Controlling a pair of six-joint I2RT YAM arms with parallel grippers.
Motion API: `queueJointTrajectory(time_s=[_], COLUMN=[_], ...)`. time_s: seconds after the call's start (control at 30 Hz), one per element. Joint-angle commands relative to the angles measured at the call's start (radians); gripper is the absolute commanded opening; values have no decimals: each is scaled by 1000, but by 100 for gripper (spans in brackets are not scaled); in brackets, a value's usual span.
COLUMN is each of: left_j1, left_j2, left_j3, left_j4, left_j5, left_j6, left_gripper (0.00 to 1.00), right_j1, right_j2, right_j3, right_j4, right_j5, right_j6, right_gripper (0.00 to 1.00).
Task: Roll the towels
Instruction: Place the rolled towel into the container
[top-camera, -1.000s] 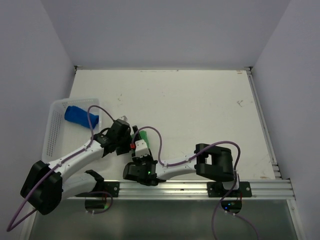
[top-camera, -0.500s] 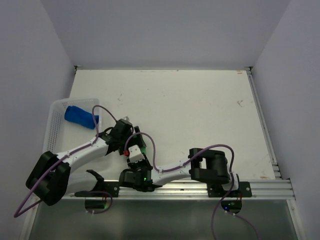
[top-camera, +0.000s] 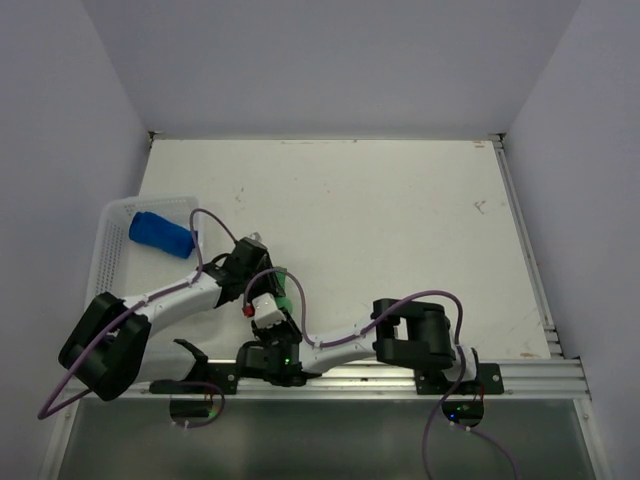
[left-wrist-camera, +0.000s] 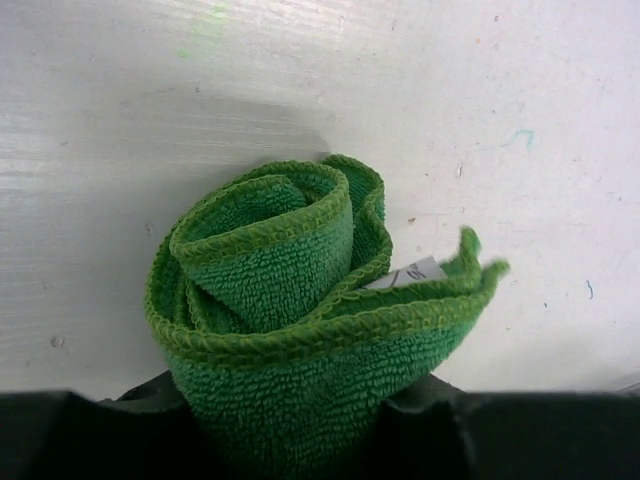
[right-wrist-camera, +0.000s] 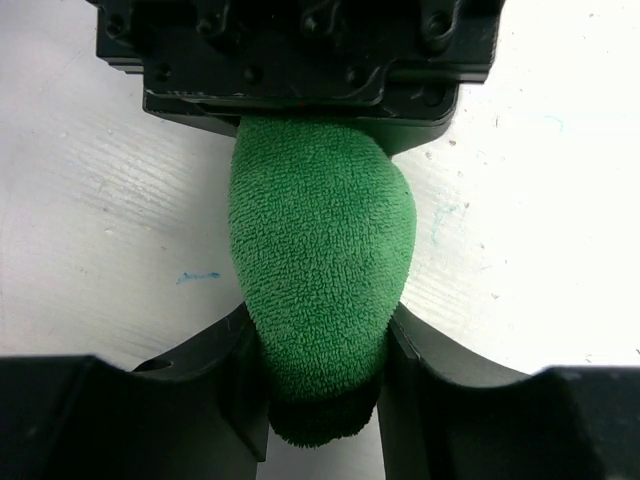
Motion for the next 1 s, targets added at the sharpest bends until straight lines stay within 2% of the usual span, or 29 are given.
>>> queueJointTrajectory(time_s=[0.0,0.03,0.07,0.13,0.27,0.43,0.63,0.97], left_j1=[-2,-4,-2,-4,-2,-2,-2,1], left_j2=[41,41,41,40,26,-4,-26,-55], left_j3=[-60,-60,-57,-42,13,99,181,337], left_j4=[-52,-53,-55,-68,-124,-211,-286,-398], left_j5=[-9,-11,-12,-21,-37,-118,-186,-273], left_j6=[50,50,53,60,91,122,157,182], left_gripper=[29,26,22,20,20,17,15,13], right_j1=[14,14,14,14,16,36,46,46], right_j2=[-34,-44,-63,-79,-165,-353,-582,-728], right_j3=[-12,-19,-27,-43,-108,-236,-383,-492], right_j4=[66,74,89,86,104,126,97,86], right_j5=[54,50,50,50,33,23,-15,-75], right_j6=[12,3,-4,-7,-11,-28,33,55], right_gripper=[36,46,51,61,69,73,75,76])
